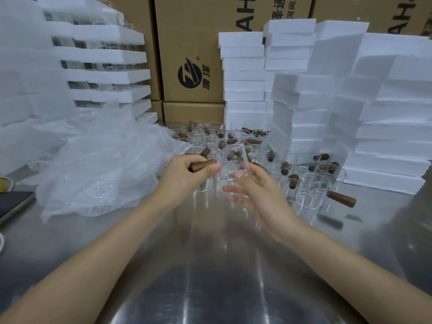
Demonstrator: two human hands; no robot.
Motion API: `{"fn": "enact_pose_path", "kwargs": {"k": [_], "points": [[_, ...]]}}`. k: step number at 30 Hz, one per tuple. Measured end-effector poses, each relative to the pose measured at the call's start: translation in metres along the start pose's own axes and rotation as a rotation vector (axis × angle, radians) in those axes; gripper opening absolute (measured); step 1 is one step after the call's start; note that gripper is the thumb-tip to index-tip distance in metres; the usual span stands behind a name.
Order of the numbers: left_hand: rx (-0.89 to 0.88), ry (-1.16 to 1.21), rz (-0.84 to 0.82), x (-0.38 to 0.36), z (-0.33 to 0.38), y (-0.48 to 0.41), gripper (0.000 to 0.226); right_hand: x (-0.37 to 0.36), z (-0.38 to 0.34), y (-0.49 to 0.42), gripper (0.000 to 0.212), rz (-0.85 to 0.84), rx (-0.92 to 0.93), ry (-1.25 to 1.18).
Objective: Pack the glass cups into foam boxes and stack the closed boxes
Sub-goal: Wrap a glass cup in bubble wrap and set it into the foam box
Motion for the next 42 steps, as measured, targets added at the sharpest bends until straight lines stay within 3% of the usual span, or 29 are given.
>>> {"fn": "enact_pose_path", "kwargs": {"k": [3, 6, 10, 13, 15, 19, 24, 27, 30, 35, 39, 42], "points": [[0.029, 0.044, 0.031, -0.003, 0.000, 0.000, 0.038, 0.001, -0.001, -0.001, 0.038, -0.017, -0.015, -0.089], [0.103, 0.187, 0.113, -0.010, -0.002, 0.002, 0.045, 0.002, 0.001, -0.002, 0.045, -0.056, -0.017, -0.168], [0.210, 0.447, 0.205, -0.030, -0.003, 0.013, 0.034, 0.003, 0.010, -0.005, 0.055, -0.013, 0.057, -0.228], [0.289, 0.655, 0.173, -0.040, -0.006, 0.016, 0.037, 0.005, 0.010, -0.003, 0.070, 0.128, 0.159, -0.007], [0.302, 0.753, 0.044, -0.048, -0.002, 0.018, 0.049, 0.005, 0.008, 0.000, 0.060, 0.167, 0.246, 0.091], [0.255, 0.795, -0.026, -0.059, 0.002, 0.019, 0.050, 0.007, 0.007, 0.003, 0.046, 0.162, 0.349, 0.135], [0.231, 0.872, -0.060, -0.053, 0.000, 0.016, 0.026, 0.004, 0.003, 0.004, 0.044, 0.066, 0.415, 0.123], [0.228, 0.954, -0.091, -0.051, 0.002, 0.014, 0.038, 0.003, 0.002, 0.005, 0.039, 0.027, 0.471, 0.170], [0.276, 0.985, -0.103, -0.051, 0.002, 0.014, 0.048, 0.001, 0.005, 0.009, 0.052, 0.003, 0.530, 0.319], [0.266, 0.854, -0.122, -0.047, 0.000, 0.012, 0.057, -0.002, 0.005, 0.010, 0.062, -0.009, 0.608, 0.422], [0.191, 0.789, -0.128, -0.049, 0.001, 0.012, 0.031, -0.002, 0.005, 0.009, 0.058, -0.019, 0.607, 0.420], [0.199, 0.860, -0.071, -0.051, -0.003, 0.011, 0.038, 0.001, 0.004, 0.005, 0.052, 0.011, 0.513, 0.341]]}}
Point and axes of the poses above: each hand's wrist, its own y-axis away from the middle knuckle, its own x-axis out of the back of the hand, z = x × y, the point moved 3 cm from there along -y, towards the middle knuckle, and after that the axes turned 3 degrees about -z, right-handed, at the moved point
